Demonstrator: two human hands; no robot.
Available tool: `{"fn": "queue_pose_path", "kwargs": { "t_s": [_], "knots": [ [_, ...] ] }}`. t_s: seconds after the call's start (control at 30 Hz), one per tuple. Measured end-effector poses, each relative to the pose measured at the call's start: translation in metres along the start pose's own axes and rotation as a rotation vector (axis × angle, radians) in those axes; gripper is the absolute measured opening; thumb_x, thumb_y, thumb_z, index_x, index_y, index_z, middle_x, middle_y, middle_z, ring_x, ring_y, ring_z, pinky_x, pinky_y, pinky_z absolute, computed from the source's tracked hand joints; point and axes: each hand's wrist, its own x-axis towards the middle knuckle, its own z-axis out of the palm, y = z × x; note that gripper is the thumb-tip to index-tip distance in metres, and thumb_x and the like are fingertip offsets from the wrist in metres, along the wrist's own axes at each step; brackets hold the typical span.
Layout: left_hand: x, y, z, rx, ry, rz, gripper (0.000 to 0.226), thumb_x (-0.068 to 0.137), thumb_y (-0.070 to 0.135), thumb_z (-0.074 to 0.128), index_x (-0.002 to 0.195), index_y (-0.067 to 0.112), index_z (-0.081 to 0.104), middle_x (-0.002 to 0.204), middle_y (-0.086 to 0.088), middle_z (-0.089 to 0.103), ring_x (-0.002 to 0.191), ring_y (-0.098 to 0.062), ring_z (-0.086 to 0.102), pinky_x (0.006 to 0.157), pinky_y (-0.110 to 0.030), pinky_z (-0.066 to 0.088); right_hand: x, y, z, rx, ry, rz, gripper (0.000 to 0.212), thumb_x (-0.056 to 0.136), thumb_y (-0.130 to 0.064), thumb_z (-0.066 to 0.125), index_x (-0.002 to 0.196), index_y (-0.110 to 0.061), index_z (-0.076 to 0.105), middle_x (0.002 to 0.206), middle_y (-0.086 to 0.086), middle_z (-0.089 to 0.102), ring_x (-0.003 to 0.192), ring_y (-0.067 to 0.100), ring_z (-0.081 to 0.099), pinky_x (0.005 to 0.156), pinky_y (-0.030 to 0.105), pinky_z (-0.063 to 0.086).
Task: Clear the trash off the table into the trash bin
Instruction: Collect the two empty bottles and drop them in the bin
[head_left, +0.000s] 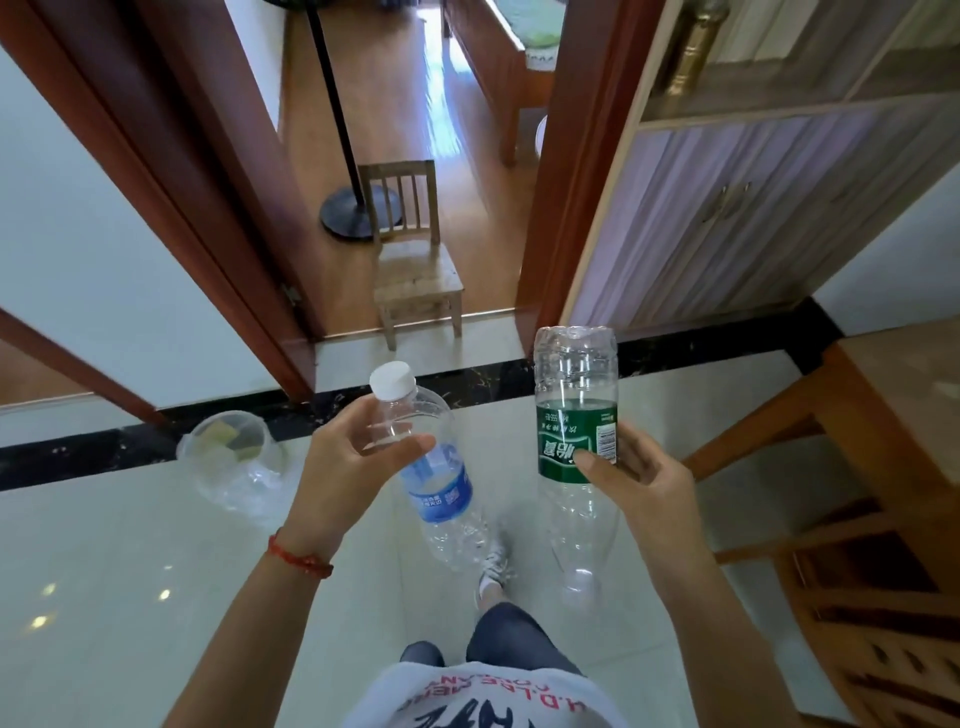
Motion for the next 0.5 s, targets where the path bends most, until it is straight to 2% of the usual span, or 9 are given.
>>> {"fn": "queue_pose_path", "kwargs": {
  "t_s": [0.13,0.23,0.33,0.43,0.5],
  "knots": [
    [0.064,0.013,0.02,-0.01,-0.033,0.009,0.03,0.063,0.026,0.079,0.089,0.03,0.065,0.084,0.014,0.073,0.08,-0.005,0.067,0.067,-0.013,0.052,0.065,-0.013,-0.001,0.013,0.003,-0.013,0.034,0.074,-0.002,0.07,0.093,-0.029,0.062,0.08,-0.022,0.072,0.08,-0.002,0.067,0.066,0.01,0.05],
    [0.11,0.025,0.035,-0.006,-0.06,0.021,0.029,0.07,0.011,0.075,0.087,0.031,0.063,0.078,0.027,0.071,0.077,0.003,0.067,0.064,-0.011,0.051,0.112,-0.028,-0.001,0.027,0.001,-0.02,0.033,0.075,-0.002,0.069,0.097,-0.026,0.064,0.081,-0.02,0.073,0.079,-0.001,0.067,0.065,0.009,0.049],
    [0.152,0.039,0.046,-0.004,-0.082,0.039,0.03,0.073,0.006,0.072,0.092,0.027,0.062,0.079,0.026,0.071,0.078,0.004,0.066,0.064,-0.01,0.051,0.155,-0.041,-0.004,0.024,0.0,-0.028,0.034,0.074,-0.002,0.07,0.097,-0.026,0.064,0.083,-0.017,0.074,0.081,0.0,0.067,0.066,0.01,0.049],
    [0.188,0.049,0.056,-0.013,-0.103,0.062,0.033,0.072,0.007,0.073,0.103,0.015,0.064,0.083,0.017,0.072,0.08,0.003,0.067,0.062,-0.009,0.049,0.191,-0.052,-0.006,0.016,0.006,-0.024,0.035,0.074,-0.004,0.071,0.102,-0.024,0.064,0.09,-0.013,0.073,0.083,0.001,0.068,0.067,0.011,0.05],
    [0.209,0.054,0.063,-0.025,-0.128,0.067,0.041,0.067,0.012,0.079,0.105,0.012,0.063,0.082,0.018,0.072,0.081,0.003,0.067,0.063,-0.009,0.049,0.209,-0.056,-0.006,0.016,0.011,-0.027,0.035,0.075,-0.003,0.07,0.104,-0.022,0.064,0.094,-0.01,0.071,0.081,0.0,0.067,0.066,0.009,0.049]
  ]
}}
